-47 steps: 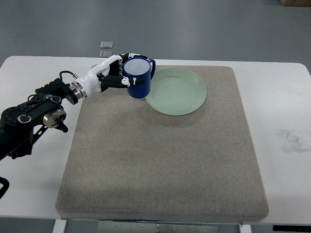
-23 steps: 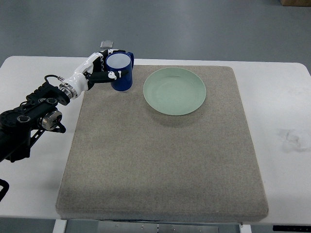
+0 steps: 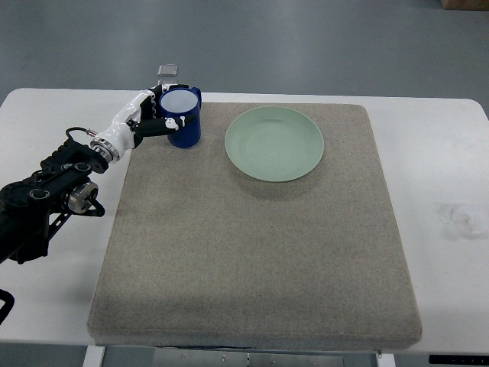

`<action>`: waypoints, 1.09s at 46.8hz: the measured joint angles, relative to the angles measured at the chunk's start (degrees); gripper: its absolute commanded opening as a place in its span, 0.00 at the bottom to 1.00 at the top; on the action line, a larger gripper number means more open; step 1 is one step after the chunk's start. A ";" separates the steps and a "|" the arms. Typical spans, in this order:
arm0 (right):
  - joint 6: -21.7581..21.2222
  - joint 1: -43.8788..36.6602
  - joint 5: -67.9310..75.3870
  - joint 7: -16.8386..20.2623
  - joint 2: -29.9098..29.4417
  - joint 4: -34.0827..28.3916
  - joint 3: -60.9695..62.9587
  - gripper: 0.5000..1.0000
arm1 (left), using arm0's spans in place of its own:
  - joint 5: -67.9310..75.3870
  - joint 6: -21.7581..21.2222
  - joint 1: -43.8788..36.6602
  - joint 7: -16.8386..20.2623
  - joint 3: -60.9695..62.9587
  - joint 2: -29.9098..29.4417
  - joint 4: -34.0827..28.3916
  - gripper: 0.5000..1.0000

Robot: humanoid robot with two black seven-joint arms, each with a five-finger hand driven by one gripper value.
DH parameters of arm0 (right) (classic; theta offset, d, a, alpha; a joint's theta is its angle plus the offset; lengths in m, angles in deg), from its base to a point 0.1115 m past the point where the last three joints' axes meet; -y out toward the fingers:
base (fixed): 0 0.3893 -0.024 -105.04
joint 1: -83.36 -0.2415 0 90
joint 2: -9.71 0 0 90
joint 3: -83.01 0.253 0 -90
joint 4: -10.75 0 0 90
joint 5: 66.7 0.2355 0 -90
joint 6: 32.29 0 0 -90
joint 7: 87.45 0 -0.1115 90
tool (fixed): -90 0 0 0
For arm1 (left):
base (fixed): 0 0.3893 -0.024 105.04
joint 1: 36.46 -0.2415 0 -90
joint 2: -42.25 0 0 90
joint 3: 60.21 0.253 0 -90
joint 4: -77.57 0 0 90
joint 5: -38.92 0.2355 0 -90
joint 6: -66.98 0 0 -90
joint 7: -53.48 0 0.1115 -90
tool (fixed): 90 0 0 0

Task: Place cup left of plate with left hand
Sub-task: 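Lift the mug with the left hand and carry it past the plate, then lower the mug onto the pad beside the plate with the left hand, then open the left hand's fingers to release the mug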

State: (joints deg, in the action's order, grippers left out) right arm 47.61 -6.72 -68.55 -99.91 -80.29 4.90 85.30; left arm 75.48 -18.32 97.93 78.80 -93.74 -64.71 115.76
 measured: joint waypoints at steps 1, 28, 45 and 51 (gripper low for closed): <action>0.00 0.00 0.00 0.00 0.00 0.01 0.00 0.86 | 0.03 -0.26 0.00 0.00 0.02 0.00 0.00 0.52; 0.03 0.00 0.00 -0.03 0.00 0.00 0.00 0.86 | -0.09 -0.82 0.08 -0.01 0.04 0.32 -0.05 0.82; 0.00 0.00 0.00 -0.02 0.00 -0.01 0.00 0.86 | -0.09 -0.83 0.08 -0.10 -0.17 0.35 0.15 0.92; 0.00 0.00 0.00 -0.02 0.00 0.00 0.00 0.86 | -1.34 -0.83 0.08 -0.10 -0.55 0.31 0.54 0.93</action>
State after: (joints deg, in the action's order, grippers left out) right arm 47.61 -6.72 -68.55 -99.93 -80.29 4.90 85.30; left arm 74.14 -19.15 98.01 78.71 -94.29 -64.39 116.30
